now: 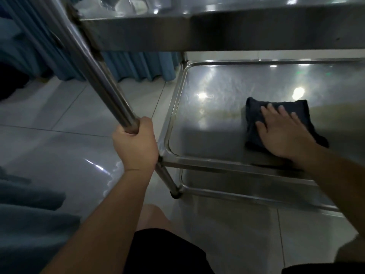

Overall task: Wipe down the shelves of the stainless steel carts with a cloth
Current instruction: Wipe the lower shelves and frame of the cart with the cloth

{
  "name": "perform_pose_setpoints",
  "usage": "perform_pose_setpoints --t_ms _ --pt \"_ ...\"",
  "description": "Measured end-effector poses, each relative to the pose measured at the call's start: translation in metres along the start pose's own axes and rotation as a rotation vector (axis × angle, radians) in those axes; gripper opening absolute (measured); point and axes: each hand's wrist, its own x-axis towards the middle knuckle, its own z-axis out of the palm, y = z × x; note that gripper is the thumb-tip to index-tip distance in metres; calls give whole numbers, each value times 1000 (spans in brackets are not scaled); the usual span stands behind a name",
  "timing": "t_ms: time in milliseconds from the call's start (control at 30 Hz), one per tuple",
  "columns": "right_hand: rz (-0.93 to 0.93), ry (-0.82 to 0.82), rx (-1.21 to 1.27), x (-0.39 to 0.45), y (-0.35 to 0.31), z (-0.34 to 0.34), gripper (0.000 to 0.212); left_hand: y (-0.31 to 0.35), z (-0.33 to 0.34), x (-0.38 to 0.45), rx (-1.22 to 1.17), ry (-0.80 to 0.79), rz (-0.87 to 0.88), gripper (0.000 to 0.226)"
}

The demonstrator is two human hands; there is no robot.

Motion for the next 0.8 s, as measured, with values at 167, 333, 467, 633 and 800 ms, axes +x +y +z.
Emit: perform_pose_setpoints --t_ms 167,333,467,633,800 --pt "-37 32 61 60 -70 -4 70 -3 3 1 -43 29 10 27" --pt "-365 1 69 62 -171 -1 66 -1 5 -1 -34 40 47 27" --pt "-786 -97 109 2 -164 10 69 -1 5 -2 -28 48 70 25" --pt "-755 -86 78 25 -109 -1 63 0 5 -8 -43 25 55 25" --pt "-264 -10 81 123 -130 -11 65 2 5 -9 -88 3 57 27"
